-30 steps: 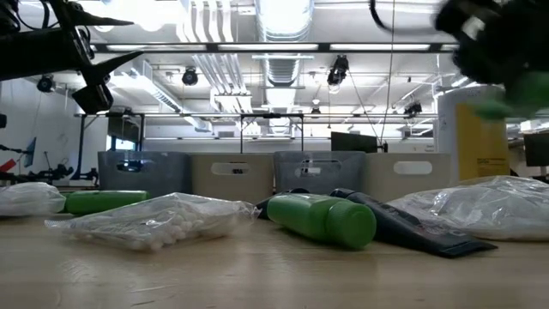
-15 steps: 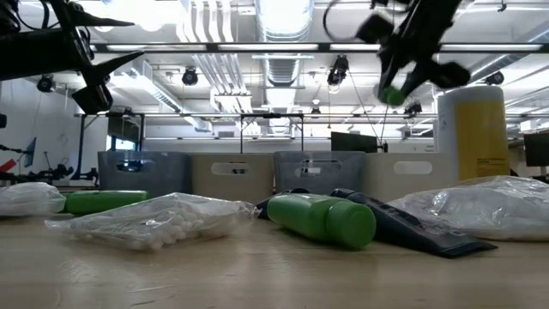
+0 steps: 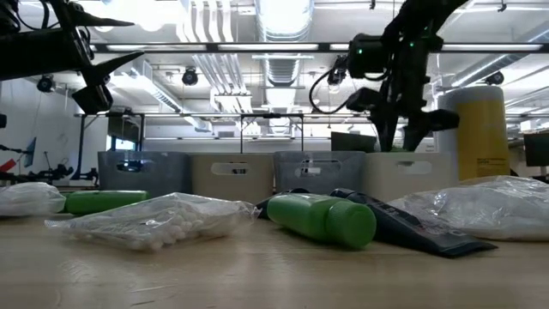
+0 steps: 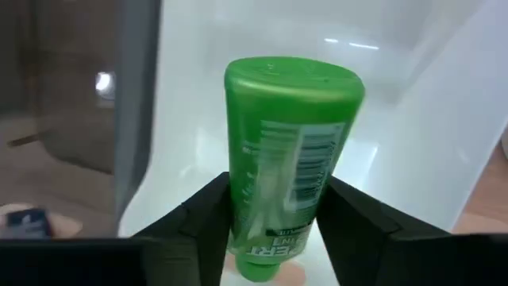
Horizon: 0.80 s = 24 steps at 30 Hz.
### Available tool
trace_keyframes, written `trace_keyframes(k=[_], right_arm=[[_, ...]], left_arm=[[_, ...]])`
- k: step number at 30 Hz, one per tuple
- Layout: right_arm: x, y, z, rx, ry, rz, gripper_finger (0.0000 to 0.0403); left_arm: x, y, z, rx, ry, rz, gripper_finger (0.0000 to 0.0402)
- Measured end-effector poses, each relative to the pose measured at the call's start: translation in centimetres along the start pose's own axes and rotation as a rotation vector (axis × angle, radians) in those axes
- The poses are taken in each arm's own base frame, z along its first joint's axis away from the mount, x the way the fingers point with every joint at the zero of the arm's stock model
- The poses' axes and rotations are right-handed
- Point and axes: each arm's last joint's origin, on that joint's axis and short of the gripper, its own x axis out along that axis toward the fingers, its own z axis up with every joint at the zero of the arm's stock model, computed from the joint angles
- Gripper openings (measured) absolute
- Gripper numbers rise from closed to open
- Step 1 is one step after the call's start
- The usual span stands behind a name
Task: Pick & Place Travel size toiletries
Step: Put the green shampoo bottle into the white bin, then put the blue razor into the right black bin
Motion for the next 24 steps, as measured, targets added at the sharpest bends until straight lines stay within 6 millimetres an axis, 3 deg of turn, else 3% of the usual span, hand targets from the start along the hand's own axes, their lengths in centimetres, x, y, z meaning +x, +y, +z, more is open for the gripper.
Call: trace_keyframes(k=[5, 12, 19, 24], right_arm=[[0.3, 0.3, -0.1, -0.013, -0.015, -0.018, 0.0217], [-2.1, 1.3, -1.5, -0.091, -0.068, 0.058, 0.0266], [-5.5, 3.5, -5.1, -0.363, -0.098, 0.178, 0.0294], [-6.0, 3.9, -8.6, -0.564, -0.023, 0.125, 0.0299]], left_arm=[[0.0, 0.0, 0.0, 0.000, 0.000, 0.000, 0.0202], [0.0, 0.0, 0.0, 0.000, -0.001, 0.001, 0.0202], [0.0, 0.0, 0.0, 0.001, -0.001, 0.001, 0.0202], [0.0, 0.0, 0.0, 0.007, -0.001, 0.001, 0.0202]])
